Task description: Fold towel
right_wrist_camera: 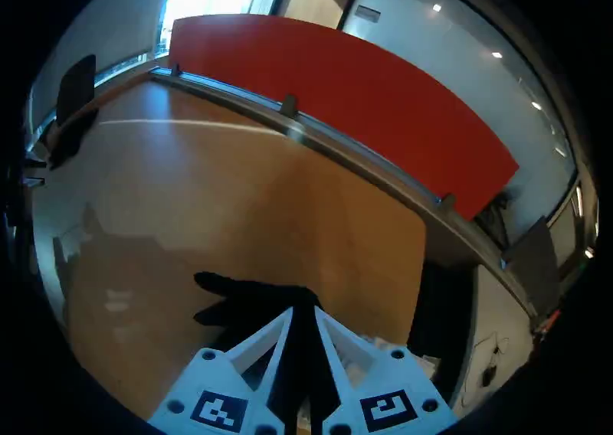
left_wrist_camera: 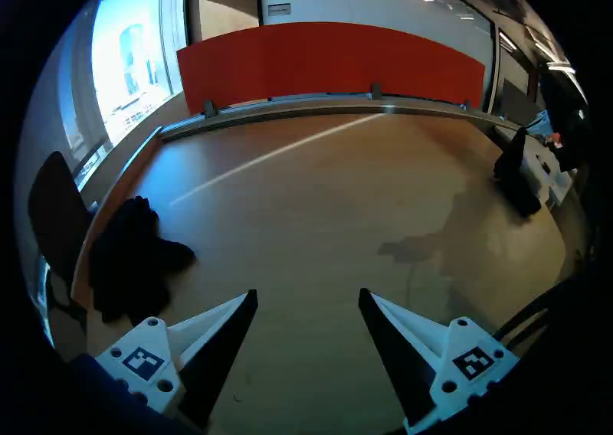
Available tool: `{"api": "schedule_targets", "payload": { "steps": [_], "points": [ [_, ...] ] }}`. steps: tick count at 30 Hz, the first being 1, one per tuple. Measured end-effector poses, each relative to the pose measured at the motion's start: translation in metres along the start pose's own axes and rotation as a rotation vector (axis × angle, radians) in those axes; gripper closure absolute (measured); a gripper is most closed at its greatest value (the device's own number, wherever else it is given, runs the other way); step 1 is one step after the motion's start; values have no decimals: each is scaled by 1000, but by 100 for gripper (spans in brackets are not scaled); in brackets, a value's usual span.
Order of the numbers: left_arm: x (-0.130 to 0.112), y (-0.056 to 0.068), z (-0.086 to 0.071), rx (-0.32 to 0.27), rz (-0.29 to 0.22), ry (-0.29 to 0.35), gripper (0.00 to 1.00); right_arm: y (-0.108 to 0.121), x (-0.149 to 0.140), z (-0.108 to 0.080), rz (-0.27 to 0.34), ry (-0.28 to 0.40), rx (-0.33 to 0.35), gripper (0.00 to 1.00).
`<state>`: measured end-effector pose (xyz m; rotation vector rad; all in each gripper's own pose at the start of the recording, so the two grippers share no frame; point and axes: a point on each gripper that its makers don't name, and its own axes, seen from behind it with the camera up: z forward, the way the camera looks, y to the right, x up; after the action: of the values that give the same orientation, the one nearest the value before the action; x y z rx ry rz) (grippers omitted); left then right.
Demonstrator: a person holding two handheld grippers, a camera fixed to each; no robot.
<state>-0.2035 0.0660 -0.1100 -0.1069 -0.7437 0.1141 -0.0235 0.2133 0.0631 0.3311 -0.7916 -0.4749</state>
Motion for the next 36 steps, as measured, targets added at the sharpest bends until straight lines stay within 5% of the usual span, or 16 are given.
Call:
{"api": "schedule_targets", "payload": {
  "steps": [8, 18, 36],
  "points": [
    [0, 2, -3, 5, 4, -4, 1, 2, -2, 2, -27, 0, 17, 95],
    [0, 8, -2, 0, 12, -7, 2, 3, -49, -5, 27, -50, 36, 95],
    [6, 14, -2, -11, 28, 3, 2, -33, -86, -21, 70, -62, 77, 95]
  ]
}}
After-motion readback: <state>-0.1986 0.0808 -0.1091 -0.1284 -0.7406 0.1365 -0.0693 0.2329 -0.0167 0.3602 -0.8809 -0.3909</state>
